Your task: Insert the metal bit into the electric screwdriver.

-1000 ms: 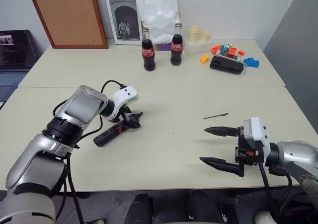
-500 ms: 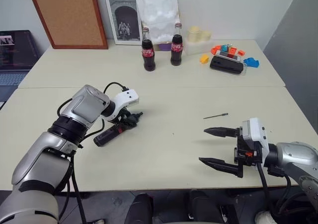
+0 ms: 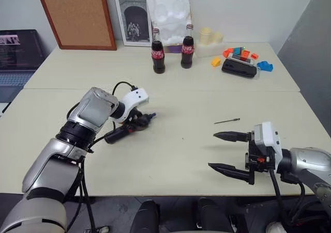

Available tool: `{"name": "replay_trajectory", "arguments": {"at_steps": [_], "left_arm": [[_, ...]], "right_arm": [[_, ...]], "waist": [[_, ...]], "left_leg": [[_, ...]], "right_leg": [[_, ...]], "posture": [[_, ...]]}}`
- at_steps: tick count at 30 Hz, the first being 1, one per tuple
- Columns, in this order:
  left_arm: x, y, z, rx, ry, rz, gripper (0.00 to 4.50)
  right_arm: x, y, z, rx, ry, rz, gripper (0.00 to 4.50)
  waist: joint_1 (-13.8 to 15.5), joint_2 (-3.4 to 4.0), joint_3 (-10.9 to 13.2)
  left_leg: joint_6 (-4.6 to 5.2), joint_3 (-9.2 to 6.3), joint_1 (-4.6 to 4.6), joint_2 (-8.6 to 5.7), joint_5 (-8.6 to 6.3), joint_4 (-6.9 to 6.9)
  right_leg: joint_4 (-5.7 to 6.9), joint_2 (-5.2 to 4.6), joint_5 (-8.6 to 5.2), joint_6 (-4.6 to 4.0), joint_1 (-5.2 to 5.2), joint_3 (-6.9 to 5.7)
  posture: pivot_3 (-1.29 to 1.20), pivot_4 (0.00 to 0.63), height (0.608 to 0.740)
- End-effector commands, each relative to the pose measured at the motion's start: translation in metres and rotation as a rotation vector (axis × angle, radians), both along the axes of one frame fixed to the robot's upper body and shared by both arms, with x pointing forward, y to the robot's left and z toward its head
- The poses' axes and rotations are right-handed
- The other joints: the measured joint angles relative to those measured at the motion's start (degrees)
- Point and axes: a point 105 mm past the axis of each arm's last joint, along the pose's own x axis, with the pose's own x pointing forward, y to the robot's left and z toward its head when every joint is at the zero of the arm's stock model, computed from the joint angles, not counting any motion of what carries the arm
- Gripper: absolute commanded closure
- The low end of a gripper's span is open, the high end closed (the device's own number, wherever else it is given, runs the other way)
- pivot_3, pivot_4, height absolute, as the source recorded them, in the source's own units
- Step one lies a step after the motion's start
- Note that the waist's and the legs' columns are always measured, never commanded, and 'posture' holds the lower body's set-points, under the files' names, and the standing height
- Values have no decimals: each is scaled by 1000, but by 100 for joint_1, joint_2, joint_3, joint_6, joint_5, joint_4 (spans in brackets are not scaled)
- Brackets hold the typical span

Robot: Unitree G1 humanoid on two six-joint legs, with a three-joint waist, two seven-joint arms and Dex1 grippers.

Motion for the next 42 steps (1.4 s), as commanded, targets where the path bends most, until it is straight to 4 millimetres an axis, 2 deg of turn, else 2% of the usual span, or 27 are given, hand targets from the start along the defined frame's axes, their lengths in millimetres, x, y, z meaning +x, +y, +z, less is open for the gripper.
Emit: {"name": "replay_trajectory", "arguments": {"at_steps": [1,5,11,13,20,23,25,28,34,37,40,42], "left_arm": [[11,-43,85,-315,-308,-25,2810],[0,-70,95,-432,-392,-57,2811],[-4,-88,101,-605,-547,-27,2811],[-1,-87,89,-632,-621,29,2812],[0,-78,50,-648,-643,142,2812],[-2,-76,41,-646,-641,156,2812],[-5,-68,32,-627,-644,183,2812],[-14,-43,20,-578,-663,251,2812],[-33,-9,8,-545,-638,358,2815],[-39,-3,6,-538,-625,379,2818],[-48,14,-3,-528,-585,450,2819],[-50,16,-4,-520,-583,458,2819]], "right_arm": [[1,-6,21,16,-63,-25,0],[6,-10,30,15,-83,-55,0],[14,-11,52,84,-123,-93,0],[14,-10,57,104,-119,-85,0],[15,-7,59,79,-107,-47,0],[15,-5,60,80,-105,-32,0],[15,-3,60,70,-106,-14,0],[16,0,60,58,-103,12,0],[16,3,60,49,-97,46,0],[17,3,59,46,-95,51,0],[20,3,59,40,-95,56,0],[21,3,59,37,-97,59,0]], "waist": [[11,0,0],[-1,-2,1],[-41,1,0],[-41,1,0],[-9,0,0],[-5,0,0],[-6,1,0],[-52,3,-2],[-68,9,-5],[-69,9,-5],[-76,8,-5],[-78,9,-5]], "left_leg": [[0,-4,-5,-1,0,6],[0,-5,-14,-5,0,17],[0,-1,5,-2,0,12],[0,0,12,-2,0,12],[0,8,12,-5,0,14],[0,9,11,-5,0,13],[0,9,12,-5,0,14],[0,11,16,-4,0,12],[1,21,37,8,0,8],[1,22,54,10,0,8],[0,20,103,13,-1,8],[-2,29,116,21,-3,6]], "right_leg": [[0,0,1,2,0,-2],[-4,-3,8,12,-1,0],[12,2,9,11,0,8],[15,4,10,9,3,11],[3,0,13,11,12,18],[2,0,13,11,11,18],[3,0,13,12,12,18],[2,0,13,12,14,20],[7,12,16,6,19,32],[7,13,15,3,37,31],[-5,12,-5,-32,87,28],[-10,12,-6,-33,94,29]], "posture": [[0,150,740],[0,150,740],[0,150,740],[0,150,740],[0,150,740],[0,150,740],[0,150,740],[0,150,740],[0,150,740],[0,150,740],[0,150,740],[0,150,740]]}}
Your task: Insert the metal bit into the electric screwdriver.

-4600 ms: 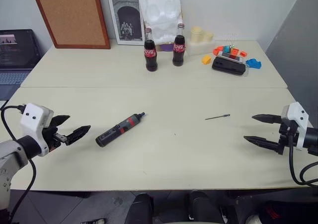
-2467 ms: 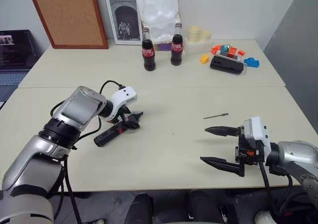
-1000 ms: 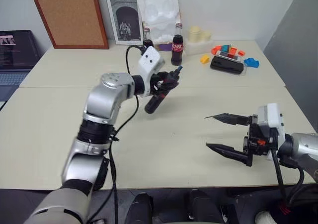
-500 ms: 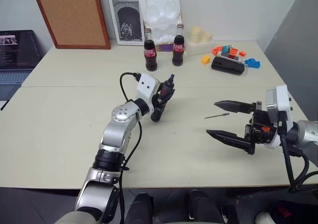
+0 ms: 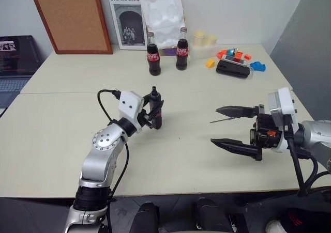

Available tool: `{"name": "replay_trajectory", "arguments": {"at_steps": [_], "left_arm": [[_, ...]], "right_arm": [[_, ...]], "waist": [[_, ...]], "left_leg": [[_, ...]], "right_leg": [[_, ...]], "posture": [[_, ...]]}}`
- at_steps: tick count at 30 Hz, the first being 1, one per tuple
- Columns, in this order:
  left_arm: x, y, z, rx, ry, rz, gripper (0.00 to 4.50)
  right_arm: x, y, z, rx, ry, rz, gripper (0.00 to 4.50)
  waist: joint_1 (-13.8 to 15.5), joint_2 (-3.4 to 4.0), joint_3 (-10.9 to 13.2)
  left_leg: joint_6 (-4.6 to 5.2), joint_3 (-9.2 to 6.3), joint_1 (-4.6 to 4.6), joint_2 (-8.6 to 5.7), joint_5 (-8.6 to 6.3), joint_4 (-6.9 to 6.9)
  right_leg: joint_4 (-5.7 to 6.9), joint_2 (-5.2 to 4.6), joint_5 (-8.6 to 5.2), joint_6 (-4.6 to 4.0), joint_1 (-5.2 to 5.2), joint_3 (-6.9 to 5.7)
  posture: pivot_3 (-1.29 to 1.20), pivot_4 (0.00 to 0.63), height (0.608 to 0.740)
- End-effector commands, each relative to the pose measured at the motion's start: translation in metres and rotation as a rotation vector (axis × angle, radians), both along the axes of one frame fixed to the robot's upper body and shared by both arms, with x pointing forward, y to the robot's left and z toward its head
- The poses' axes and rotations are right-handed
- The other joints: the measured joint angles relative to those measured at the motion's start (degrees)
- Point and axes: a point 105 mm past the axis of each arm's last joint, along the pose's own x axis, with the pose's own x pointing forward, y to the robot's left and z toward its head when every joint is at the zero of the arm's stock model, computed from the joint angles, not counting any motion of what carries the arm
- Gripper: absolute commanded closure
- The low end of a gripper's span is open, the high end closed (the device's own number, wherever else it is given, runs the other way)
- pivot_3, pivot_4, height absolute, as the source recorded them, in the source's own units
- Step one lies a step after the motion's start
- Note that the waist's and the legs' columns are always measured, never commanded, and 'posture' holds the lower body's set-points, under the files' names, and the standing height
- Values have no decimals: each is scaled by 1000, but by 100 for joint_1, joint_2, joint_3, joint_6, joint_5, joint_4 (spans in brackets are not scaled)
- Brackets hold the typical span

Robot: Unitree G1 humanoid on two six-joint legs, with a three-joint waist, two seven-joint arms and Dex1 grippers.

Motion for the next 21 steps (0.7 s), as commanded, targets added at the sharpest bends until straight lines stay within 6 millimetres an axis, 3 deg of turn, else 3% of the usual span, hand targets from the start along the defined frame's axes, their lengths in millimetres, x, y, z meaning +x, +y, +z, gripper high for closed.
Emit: {"name": "replay_trajectory", "arguments": {"at_steps": [1,7,11,16,18,21], "left_arm": [[0,30,-17,32,88,131,2820],[4,16,-7,8,54,106,2820],[10,1,18,-6,-32,69,2826],[10,-21,47,14,-161,-22,2836],[10,-24,48,17,-170,-30,2837],[5,-27,25,38,-135,-33,2837]], "right_arm": [[2,0,5,-13,-35,14,0],[14,-2,4,-42,-73,-7,0],[39,-18,-3,-174,-116,-87,0],[80,-37,-20,-458,-221,-119,0],[85,-39,-22,-489,-241,-107,0],[120,-51,-45,-684,-236,-69,0]], "waist": [[5,0,0],[9,0,0],[13,-1,2],[20,-4,6],[37,-4,6],[20,-2,8]], "left_leg": [[0,4,2,4,0,-1],[-1,12,3,21,0,-1],[-3,21,-1,36,-2,-2],[-5,25,-37,41,-3,-11],[-5,25,-78,40,-2,-11],[-7,32,-100,44,-4,-16]], "right_leg": [[-2,0,0,0,0,-1],[-9,3,-1,-1,-2,-11],[-18,18,0,-1,-5,-12],[-22,28,0,-2,-39,-10],[-22,31,8,-10,-80,-7],[-23,41,30,20,-105,4]], "posture": [[0,150,740],[0,150,740],[0,150,740],[0,150,740],[0,150,740],[0,150,740]]}}
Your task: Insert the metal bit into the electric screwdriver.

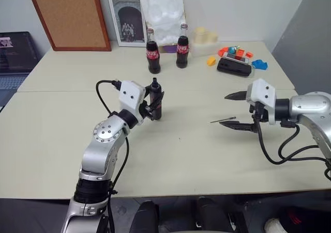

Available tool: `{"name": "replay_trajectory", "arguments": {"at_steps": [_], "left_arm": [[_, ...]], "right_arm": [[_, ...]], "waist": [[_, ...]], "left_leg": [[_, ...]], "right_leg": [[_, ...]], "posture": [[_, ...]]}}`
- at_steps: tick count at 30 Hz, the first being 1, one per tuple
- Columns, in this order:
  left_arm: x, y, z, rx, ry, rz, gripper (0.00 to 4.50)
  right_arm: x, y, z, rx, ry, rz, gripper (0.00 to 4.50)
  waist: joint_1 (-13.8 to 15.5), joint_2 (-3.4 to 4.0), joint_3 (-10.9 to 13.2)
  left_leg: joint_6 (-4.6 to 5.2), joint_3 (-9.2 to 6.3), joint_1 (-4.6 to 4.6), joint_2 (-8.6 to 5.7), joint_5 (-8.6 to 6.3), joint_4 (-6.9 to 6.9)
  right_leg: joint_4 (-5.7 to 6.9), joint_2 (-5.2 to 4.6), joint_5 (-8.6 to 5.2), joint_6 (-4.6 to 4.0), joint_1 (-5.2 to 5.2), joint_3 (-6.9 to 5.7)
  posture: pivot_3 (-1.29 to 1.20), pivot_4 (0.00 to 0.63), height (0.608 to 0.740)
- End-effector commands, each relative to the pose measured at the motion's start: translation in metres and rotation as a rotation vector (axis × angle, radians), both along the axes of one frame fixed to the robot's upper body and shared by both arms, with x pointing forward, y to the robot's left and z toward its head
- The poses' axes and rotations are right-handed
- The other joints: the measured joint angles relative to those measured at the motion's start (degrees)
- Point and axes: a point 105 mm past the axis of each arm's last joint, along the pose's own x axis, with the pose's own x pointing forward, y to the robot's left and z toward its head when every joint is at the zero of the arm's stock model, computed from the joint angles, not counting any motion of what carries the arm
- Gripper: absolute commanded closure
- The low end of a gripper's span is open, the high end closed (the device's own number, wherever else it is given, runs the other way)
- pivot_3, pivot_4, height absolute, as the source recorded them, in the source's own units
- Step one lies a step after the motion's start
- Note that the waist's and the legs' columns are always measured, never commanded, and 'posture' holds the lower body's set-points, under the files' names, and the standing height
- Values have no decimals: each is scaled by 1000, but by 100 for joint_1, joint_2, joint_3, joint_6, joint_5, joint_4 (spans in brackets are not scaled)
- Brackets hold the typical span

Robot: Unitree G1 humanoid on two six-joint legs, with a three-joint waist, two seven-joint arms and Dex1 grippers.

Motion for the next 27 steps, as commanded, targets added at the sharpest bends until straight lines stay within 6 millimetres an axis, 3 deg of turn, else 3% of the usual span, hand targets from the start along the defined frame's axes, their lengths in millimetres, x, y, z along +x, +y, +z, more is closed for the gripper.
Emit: {"name": "replay_trajectory", "arguments": {"at_steps": [1,10,20,27], "left_arm": [[-11,-8,-8,14,-38,-16,2837],[-12,-5,-11,3,-44,24,2839],[-12,3,-10,-1,-55,76,2839],[-12,3,-12,3,-54,78,2839]], "right_arm": [[34,-16,-21,-248,19,37,0],[73,-24,-41,-622,105,132,0],[83,-21,-52,-764,128,145,0],[85,-13,-56,-779,131,163,1724]], "waist": [[-26,1,1],[-10,5,3],[-11,6,3],[-35,6,3]], "left_leg": [[-1,13,2,2,-1,-7],[-1,53,27,9,0,-39],[-1,65,39,9,0,-40],[0,70,57,11,0,-40]], "right_leg": [[-4,3,0,0,-5,10],[-18,15,3,-3,-7,54],[-4,16,21,-30,-8,69],[15,23,25,-37,-8,80]], "posture": [[0,150,740],[0,150,740],[0,150,740],[0,150,740]]}}
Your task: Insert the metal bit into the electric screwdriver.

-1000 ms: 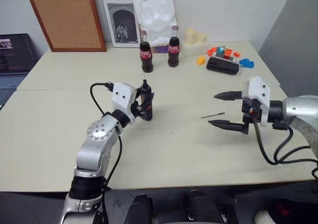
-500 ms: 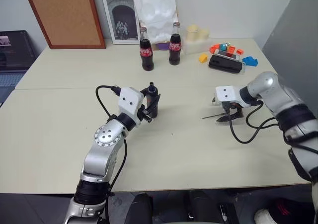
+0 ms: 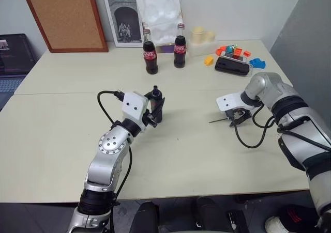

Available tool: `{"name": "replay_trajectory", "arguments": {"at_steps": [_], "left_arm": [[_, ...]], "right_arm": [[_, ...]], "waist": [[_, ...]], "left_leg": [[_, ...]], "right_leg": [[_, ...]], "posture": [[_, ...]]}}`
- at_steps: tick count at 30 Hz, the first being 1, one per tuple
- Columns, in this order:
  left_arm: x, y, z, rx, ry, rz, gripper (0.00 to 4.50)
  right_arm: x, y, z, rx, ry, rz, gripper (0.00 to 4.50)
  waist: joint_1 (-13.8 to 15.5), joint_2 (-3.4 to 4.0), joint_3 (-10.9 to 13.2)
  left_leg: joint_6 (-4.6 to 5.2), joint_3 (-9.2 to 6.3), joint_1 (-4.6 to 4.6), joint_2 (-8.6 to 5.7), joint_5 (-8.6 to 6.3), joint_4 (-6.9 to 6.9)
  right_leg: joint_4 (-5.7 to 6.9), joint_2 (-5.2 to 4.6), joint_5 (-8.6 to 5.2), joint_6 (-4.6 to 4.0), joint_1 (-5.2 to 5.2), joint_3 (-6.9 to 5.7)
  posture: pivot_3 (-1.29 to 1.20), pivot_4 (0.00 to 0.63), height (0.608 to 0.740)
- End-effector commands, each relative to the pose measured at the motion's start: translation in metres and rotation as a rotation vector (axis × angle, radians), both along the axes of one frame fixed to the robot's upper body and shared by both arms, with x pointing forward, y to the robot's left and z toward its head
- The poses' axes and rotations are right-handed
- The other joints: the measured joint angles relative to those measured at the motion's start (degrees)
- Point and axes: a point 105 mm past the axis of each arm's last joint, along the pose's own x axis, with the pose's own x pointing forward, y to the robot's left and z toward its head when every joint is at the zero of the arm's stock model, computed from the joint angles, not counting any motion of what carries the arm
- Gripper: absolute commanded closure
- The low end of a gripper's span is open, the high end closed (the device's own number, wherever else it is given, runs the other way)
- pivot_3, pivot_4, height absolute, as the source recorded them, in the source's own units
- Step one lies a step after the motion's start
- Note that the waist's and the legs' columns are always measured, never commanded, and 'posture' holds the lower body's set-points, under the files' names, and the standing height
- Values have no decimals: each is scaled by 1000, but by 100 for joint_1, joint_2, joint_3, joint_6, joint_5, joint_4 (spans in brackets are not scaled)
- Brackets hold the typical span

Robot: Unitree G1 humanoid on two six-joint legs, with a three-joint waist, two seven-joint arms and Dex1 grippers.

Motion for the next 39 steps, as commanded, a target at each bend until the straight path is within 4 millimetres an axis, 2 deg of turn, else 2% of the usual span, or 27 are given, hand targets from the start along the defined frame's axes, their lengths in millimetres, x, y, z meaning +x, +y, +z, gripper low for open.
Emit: {"name": "replay_trajectory", "arguments": {"at_steps": [1,2,10,12,18,26,30,34,39], "left_arm": [[-2,3,6,6,-29,15,2839],[-2,4,6,8,-29,15,2839],[-1,4,5,23,-31,13,2839],[0,5,4,26,-30,13,2839],[3,8,3,69,-36,39,2839],[10,-1,26,-9,-23,-24,2839],[8,-25,41,-73,15,-162,2840],[12,-28,44,-93,23,-173,2840],[16,-31,45,-96,0,-169,2840]], "right_arm": [[2,7,8,12,-12,17,1961],[2,8,8,13,-10,21,2105],[1,17,9,14,12,43,4164],[1,17,9,16,16,41,4494],[-2,17,13,87,53,-2,4500],[1,45,53,488,10,-59,4500],[-19,56,71,831,-13,-99,4500],[-35,54,69,1046,-18,-247,4500],[-49,58,81,1269,-70,-362,4500]], "waist": [[-8,0,0],[-12,0,0],[-82,0,0],[-87,0,0],[-87,1,0],[-98,5,3],[-24,4,3],[46,4,3],[4,6,4]], "left_leg": [[0,1,2,1,0,0],[0,1,3,1,0,0],[0,1,14,8,0,0],[0,1,15,9,0,0],[0,3,14,8,0,-1],[0,2,16,10,0,-1],[0,-9,-6,10,0,0],[-1,-18,-36,8,0,4],[-2,-15,-36,4,0,6]], "right_leg": [[3,1,0,0,0,1],[5,2,0,1,0,2],[17,10,-2,5,0,6],[17,11,0,2,1,7],[15,11,1,0,1,8],[18,14,-3,8,1,9],[9,13,2,1,-3,-3],[0,9,5,-4,-18,-12],[4,6,4,-1,-23,-9]], "posture": [[0,150,740],[0,150,740],[0,150,740],[0,150,740],[0,150,740],[0,150,740],[0,150,740],[0,150,740],[0,150,740]]}}
